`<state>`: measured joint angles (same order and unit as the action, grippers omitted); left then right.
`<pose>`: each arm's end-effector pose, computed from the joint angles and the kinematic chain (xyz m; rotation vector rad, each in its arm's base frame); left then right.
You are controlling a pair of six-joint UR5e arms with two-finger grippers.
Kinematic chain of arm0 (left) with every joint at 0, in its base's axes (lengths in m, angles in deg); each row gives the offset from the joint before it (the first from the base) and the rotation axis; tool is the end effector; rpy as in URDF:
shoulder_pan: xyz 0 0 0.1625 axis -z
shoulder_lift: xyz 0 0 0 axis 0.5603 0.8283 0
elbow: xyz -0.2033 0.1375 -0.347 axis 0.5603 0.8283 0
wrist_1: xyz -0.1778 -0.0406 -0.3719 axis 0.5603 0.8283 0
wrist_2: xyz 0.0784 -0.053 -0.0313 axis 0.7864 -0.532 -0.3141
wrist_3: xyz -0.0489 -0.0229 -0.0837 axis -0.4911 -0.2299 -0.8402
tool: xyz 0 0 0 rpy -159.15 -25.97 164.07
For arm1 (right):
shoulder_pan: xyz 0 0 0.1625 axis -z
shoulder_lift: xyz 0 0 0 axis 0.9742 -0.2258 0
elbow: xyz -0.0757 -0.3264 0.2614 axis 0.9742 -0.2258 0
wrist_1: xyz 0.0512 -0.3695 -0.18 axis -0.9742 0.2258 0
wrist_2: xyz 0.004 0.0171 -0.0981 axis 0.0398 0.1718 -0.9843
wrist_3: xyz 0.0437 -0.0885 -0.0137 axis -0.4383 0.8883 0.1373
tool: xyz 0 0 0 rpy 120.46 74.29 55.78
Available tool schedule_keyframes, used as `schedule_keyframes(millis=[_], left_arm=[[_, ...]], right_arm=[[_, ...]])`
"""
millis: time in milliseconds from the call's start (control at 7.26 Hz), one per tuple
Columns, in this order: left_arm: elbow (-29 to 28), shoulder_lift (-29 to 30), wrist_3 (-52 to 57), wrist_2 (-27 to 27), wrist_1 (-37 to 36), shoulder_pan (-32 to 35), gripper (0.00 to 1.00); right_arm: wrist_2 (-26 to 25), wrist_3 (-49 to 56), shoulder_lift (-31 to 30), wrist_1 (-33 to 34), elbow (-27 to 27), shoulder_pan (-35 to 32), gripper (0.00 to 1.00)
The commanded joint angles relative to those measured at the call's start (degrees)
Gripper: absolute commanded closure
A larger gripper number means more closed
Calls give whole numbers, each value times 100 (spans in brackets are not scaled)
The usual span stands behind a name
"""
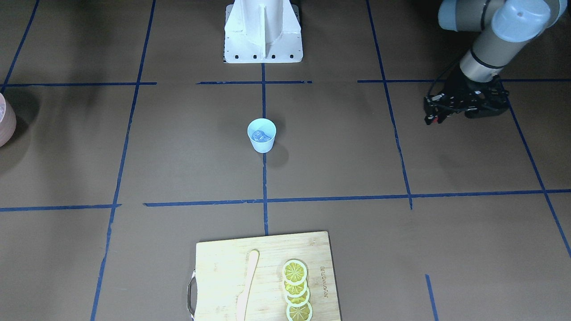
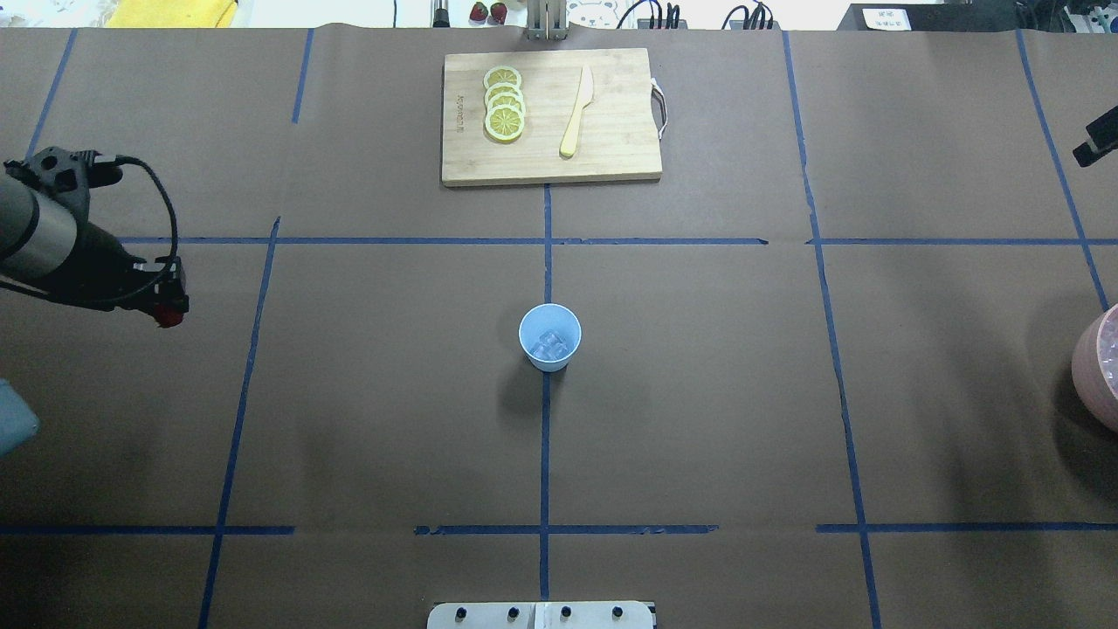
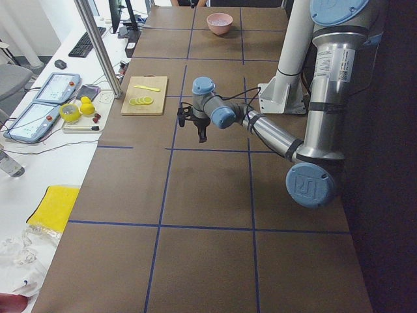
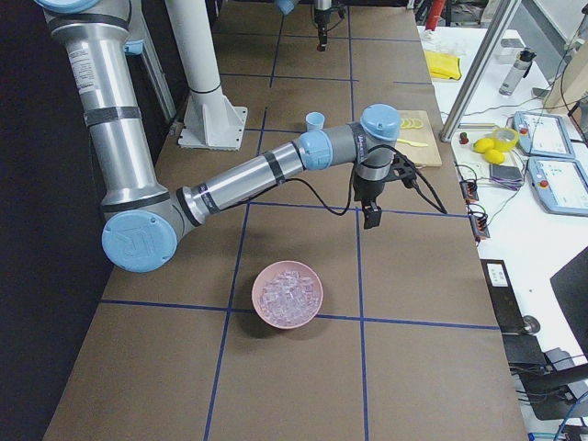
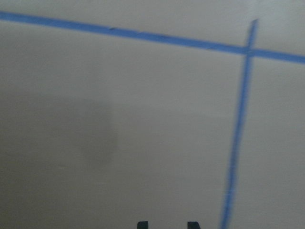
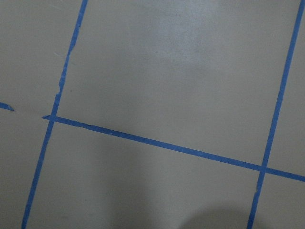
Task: Put ice and strawberries in cup
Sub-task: 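Lift the strawberry with the left gripper and carry it over the cup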
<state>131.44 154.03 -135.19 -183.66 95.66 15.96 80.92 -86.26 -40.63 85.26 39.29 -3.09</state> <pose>0.2748 -0.4546 0.3651 0.0013 0.8527 -0.1994 -0.0297 -0.5541 0.4559 0.1390 -0.7529 -0.1945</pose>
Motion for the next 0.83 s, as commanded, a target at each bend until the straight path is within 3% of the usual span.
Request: schedule_keyframes(millis=[0,413,689], left_arm=[[-15,1331,-726,29,-1078,-335,100],[-1136,3062,-1808,29,-1144,-794,100],[-1718,3698,-2090,369,-1083,-1240,100]], right_arm=[[48,529,-217,-170,-279,-310,1],[460,628,-551,-1669,-1314,-688,1],[584,646,-648,-1824,-1484,-873,1]])
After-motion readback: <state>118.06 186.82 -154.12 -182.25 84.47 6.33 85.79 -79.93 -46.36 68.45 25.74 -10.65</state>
